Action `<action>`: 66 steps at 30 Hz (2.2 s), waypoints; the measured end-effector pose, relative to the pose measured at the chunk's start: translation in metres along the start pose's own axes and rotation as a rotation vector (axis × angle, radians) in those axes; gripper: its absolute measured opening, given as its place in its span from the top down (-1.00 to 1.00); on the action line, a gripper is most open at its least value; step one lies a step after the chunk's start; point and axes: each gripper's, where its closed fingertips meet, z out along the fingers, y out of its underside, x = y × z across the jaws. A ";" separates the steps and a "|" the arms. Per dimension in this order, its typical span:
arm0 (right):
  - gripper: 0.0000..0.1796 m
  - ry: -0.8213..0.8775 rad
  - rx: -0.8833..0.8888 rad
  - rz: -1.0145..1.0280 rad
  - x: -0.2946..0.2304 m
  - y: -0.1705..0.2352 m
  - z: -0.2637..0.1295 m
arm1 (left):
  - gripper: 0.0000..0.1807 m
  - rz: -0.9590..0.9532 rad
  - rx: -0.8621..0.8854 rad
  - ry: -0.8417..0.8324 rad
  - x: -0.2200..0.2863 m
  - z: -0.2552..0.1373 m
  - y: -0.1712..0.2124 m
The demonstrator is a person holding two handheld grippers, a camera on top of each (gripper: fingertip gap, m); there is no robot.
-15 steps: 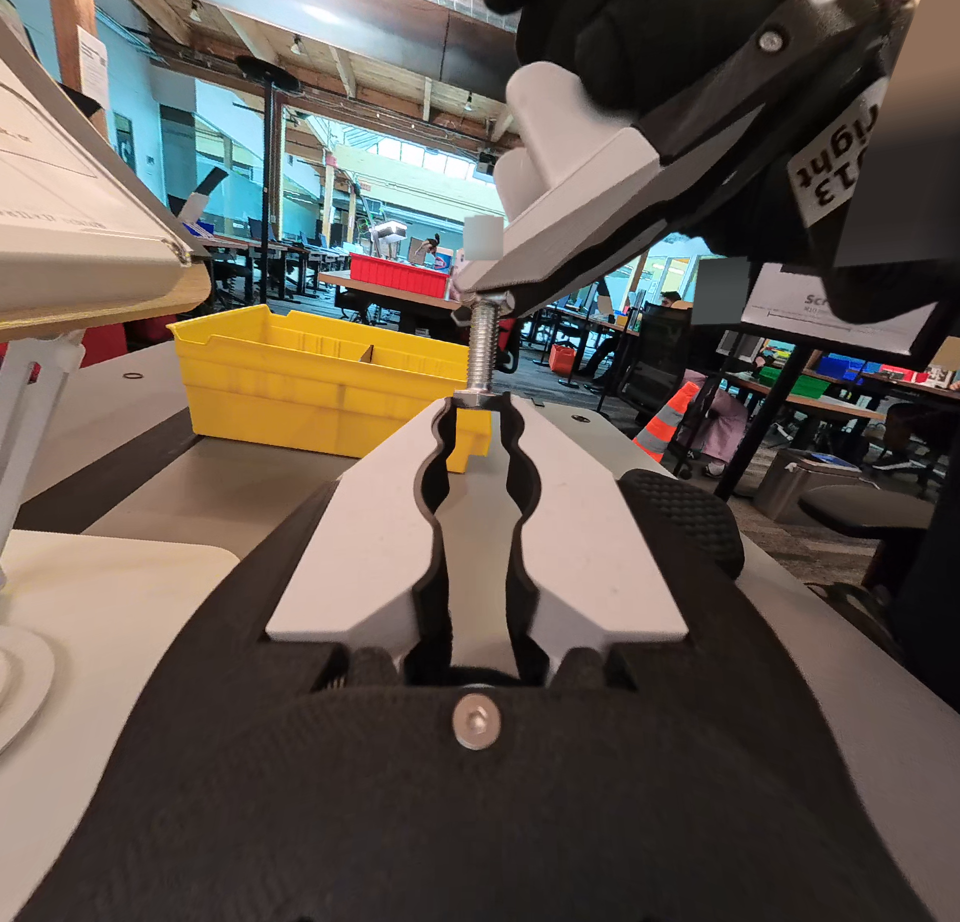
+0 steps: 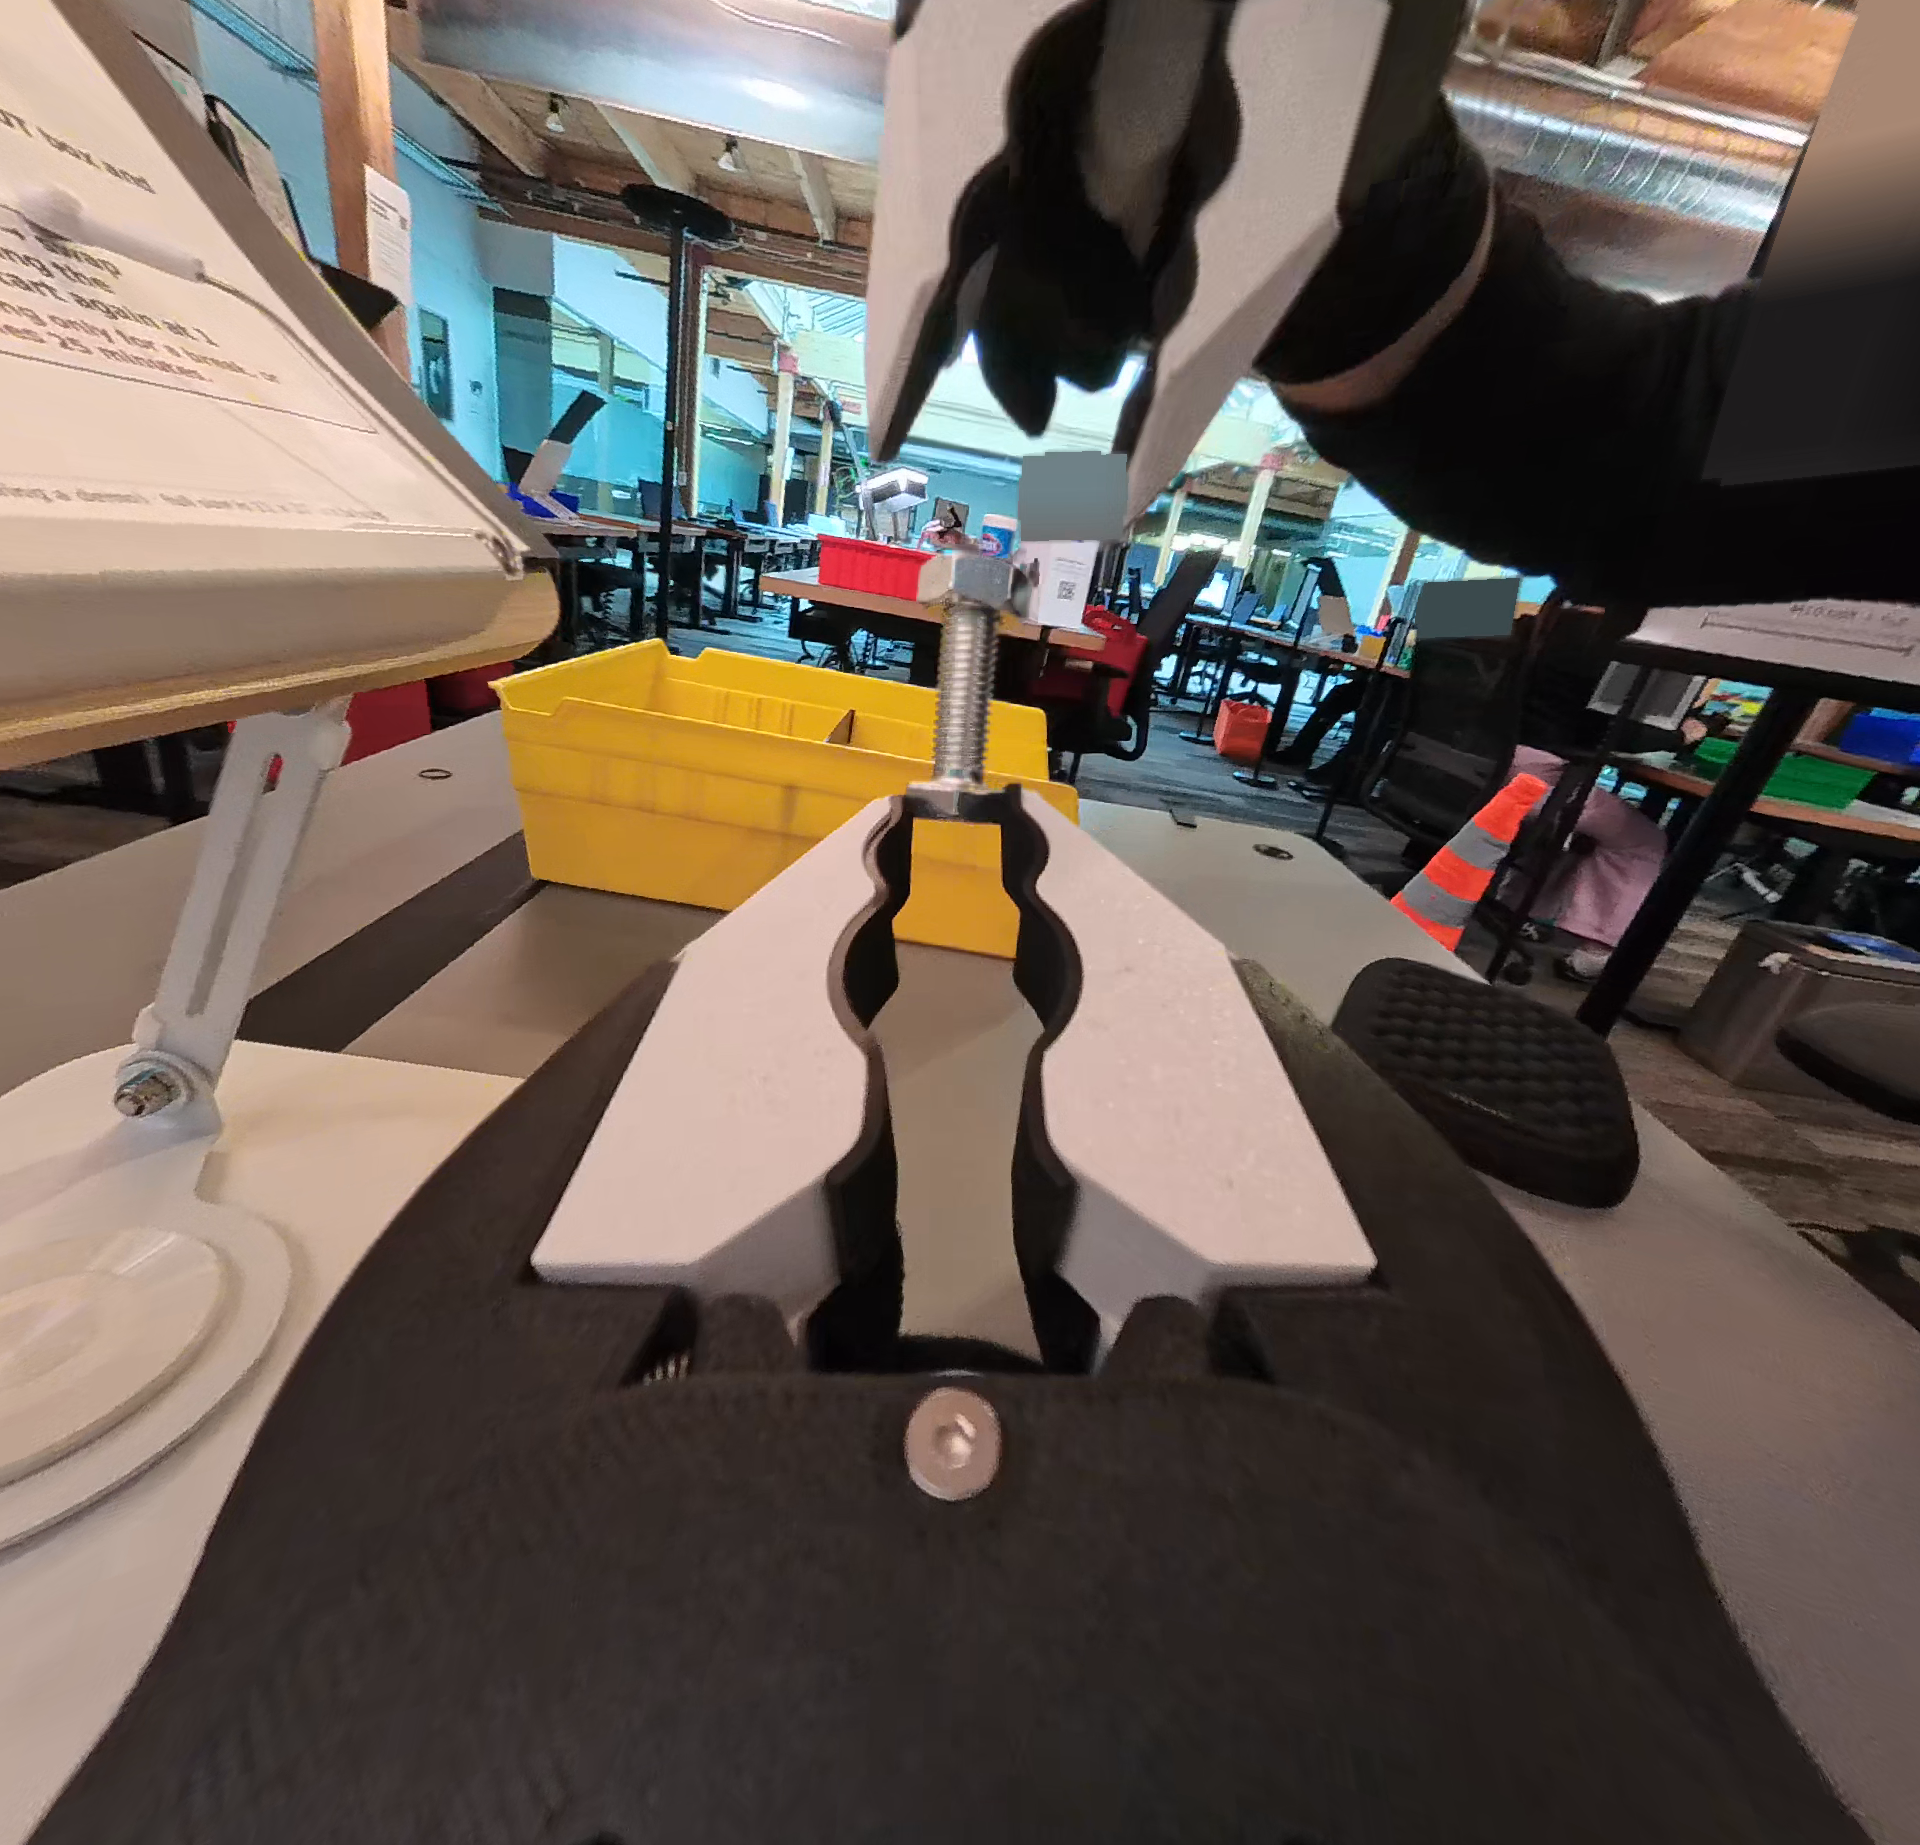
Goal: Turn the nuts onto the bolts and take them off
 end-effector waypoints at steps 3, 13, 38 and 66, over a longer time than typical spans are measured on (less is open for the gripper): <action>0.52 -0.109 0.020 0.171 -0.005 0.008 0.010 | 0.83 0.013 -0.004 -0.009 0.000 0.001 0.000; 0.83 -0.176 0.094 0.240 -0.007 0.004 0.022 | 0.83 0.025 -0.015 -0.012 0.001 0.002 0.001; 0.82 0.333 -0.313 -0.069 0.046 0.118 -0.079 | 0.83 -0.015 -0.028 0.025 0.002 0.002 0.005; 0.62 0.223 -0.342 0.657 0.012 0.360 0.002 | 0.83 -0.022 -0.056 0.000 -0.002 0.008 0.015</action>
